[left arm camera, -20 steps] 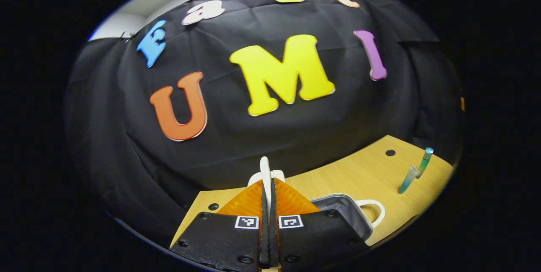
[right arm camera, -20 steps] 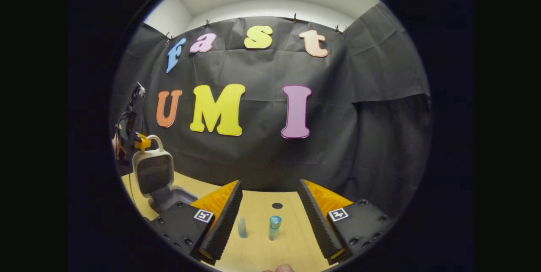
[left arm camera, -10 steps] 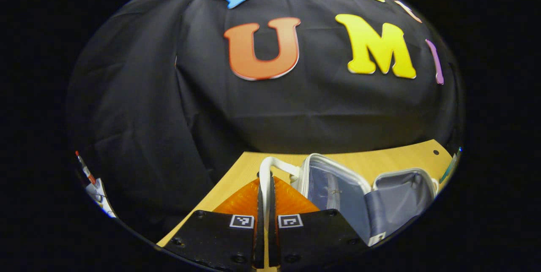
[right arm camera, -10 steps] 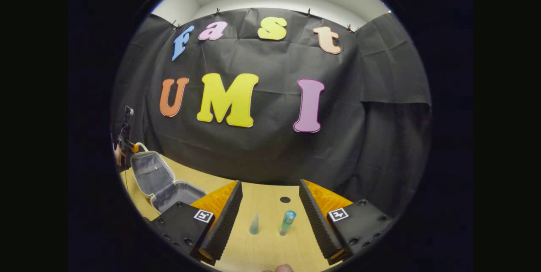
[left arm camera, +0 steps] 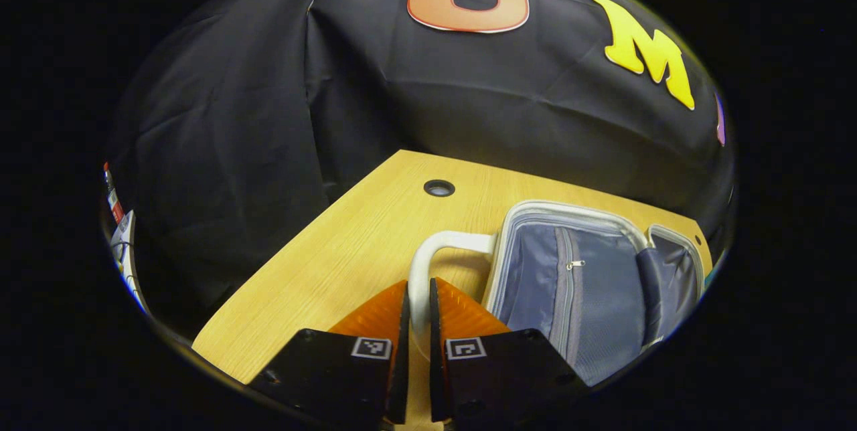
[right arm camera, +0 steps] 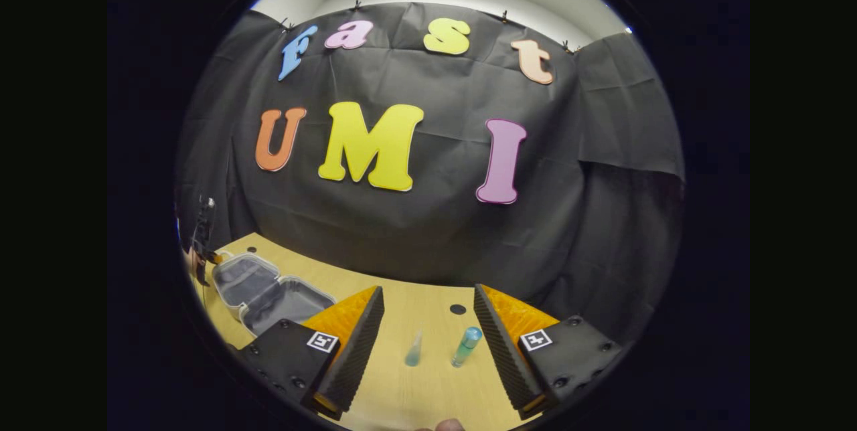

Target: First open the suitcase, pack the skin care products into it, and then close the suitcase.

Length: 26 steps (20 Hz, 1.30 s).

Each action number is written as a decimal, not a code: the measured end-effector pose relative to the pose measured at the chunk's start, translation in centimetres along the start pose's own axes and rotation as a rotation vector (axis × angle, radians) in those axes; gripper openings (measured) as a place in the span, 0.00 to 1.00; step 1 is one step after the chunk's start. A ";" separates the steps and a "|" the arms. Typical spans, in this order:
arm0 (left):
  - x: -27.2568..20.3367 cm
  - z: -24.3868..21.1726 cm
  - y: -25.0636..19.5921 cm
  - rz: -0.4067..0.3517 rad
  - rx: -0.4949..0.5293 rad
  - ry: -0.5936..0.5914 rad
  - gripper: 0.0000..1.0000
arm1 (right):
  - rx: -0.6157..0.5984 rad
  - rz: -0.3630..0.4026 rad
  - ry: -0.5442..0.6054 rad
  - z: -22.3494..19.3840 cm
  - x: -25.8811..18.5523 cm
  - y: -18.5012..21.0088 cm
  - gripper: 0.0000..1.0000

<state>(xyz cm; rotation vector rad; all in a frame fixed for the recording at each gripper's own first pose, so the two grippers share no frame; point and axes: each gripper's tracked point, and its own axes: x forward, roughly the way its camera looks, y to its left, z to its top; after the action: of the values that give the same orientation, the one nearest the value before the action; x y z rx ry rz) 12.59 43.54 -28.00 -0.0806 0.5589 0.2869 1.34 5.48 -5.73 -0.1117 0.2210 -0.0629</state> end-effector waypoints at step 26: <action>-28.6 2.7 -47.4 -0.489 0.207 -0.352 1.00 | 0.067 -0.016 0.035 -5.4 0.5 -13.1 0.80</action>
<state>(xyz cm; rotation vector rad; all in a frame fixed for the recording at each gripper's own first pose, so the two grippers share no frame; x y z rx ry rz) 4.53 -8.42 -10.59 0.0352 0.2039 -0.2319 -0.03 -8.10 -9.55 -0.0458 0.2525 -0.0881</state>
